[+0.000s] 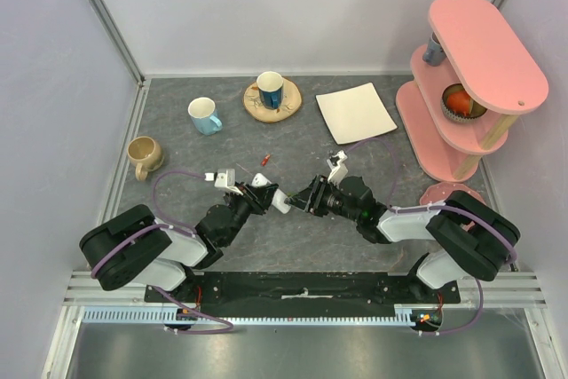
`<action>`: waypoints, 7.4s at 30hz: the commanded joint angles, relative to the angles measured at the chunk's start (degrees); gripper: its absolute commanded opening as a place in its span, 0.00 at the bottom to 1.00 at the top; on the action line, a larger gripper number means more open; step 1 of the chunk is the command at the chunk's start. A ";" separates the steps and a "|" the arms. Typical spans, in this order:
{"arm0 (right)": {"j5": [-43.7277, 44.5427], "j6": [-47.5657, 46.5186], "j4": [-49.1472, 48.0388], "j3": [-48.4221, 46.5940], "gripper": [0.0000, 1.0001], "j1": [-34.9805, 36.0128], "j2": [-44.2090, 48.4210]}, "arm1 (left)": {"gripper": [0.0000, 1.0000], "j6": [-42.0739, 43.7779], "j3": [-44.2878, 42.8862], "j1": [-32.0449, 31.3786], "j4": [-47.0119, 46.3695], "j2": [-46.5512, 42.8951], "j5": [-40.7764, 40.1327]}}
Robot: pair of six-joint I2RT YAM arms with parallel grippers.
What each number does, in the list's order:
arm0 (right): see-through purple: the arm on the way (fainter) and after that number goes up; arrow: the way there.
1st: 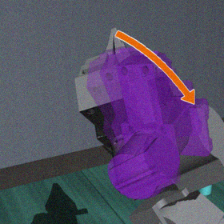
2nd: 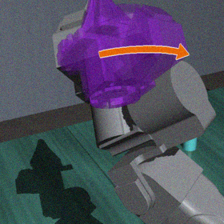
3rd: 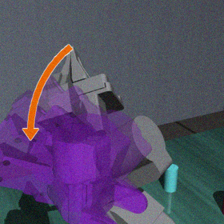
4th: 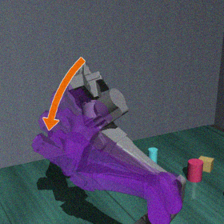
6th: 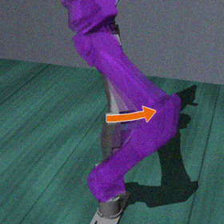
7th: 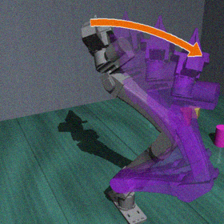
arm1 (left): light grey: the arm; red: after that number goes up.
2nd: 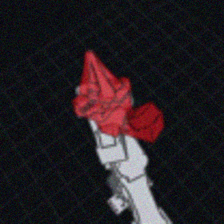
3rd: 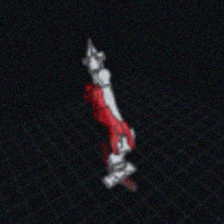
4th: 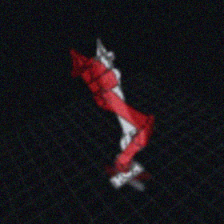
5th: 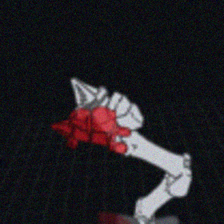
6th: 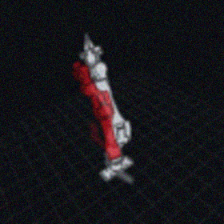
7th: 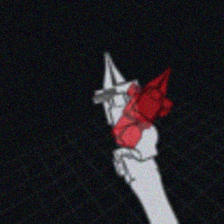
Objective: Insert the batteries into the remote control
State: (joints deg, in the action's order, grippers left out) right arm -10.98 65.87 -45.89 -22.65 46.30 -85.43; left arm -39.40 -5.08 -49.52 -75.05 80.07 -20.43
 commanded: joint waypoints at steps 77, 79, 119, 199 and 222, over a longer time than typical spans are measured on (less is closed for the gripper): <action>-4.57 1.11 -5.88 -4.24 0.23 0.45 -2.20 | 0.02 0.37 -1.33 -0.49 -20.32 -2.11 7.24; -4.57 1.37 -6.05 -4.15 0.23 0.37 -2.11 | 0.02 0.55 -1.16 -0.49 -20.32 -2.11 7.24; -3.96 0.75 -3.95 -3.54 0.27 0.45 1.14 | 0.02 5.29 -0.10 -0.49 -20.14 -0.62 4.25; -2.38 -1.36 1.24 -3.19 0.27 0.45 6.50 | 0.02 3.63 -3.62 -0.49 12.64 -12.66 7.94; -2.55 -1.17 1.50 -3.36 0.27 0.45 7.64 | 0.02 4.15 -2.83 -0.49 11.50 -10.55 5.66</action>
State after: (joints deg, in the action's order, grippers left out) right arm -13.19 64.49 -38.50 -23.40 46.54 -79.70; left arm -36.71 -7.25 -49.32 -63.51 69.08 -15.51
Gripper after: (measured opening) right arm 0.269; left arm 0.315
